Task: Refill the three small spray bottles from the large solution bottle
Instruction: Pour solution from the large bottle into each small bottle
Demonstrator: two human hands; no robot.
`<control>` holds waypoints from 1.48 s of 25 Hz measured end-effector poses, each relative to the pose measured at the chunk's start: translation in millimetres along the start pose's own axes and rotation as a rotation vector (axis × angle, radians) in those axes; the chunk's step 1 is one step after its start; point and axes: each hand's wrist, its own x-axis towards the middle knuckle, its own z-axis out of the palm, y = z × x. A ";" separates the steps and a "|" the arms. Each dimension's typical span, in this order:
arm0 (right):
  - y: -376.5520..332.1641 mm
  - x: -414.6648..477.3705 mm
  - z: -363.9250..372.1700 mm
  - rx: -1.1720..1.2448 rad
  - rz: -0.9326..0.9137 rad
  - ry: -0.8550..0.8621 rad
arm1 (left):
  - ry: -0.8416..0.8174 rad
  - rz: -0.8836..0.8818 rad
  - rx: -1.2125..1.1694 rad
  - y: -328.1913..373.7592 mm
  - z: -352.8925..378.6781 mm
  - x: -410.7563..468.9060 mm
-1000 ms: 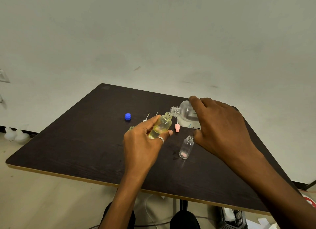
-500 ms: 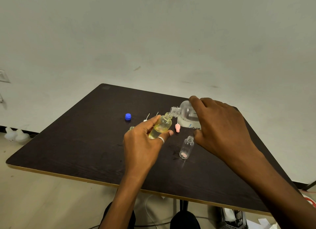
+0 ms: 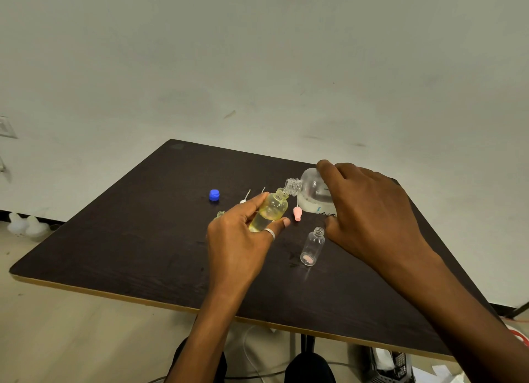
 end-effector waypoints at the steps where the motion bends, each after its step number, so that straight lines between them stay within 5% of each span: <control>1: -0.1 -0.1 -0.2 -0.002 -0.001 0.001 | -0.002 0.002 0.001 0.5 -0.1 -0.3; 37: 0.0 -0.4 1.8 -0.013 -0.001 0.029 | -0.002 0.002 0.018 1.6 -0.9 -1.2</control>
